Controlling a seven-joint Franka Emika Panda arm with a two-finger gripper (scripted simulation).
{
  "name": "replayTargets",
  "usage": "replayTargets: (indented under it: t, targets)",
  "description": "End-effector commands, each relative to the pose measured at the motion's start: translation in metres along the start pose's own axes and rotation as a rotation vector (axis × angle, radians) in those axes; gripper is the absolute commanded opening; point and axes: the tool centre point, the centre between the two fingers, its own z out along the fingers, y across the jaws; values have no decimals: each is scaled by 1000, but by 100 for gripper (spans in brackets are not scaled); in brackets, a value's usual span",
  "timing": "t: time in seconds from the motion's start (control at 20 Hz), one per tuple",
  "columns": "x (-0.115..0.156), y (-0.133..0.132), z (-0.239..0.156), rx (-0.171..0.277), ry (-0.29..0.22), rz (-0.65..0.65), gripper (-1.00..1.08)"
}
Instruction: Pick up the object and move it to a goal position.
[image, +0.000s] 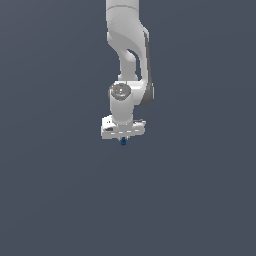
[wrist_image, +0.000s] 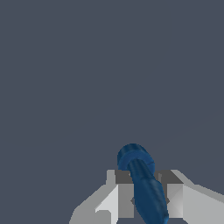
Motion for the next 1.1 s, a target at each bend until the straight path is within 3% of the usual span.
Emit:
replayTargets:
  t: [0.0,1.05]
  targets:
    - [4,-1,-13,0,1,0,-100]
    - [63,-23,-202,0,1,-1,-100]
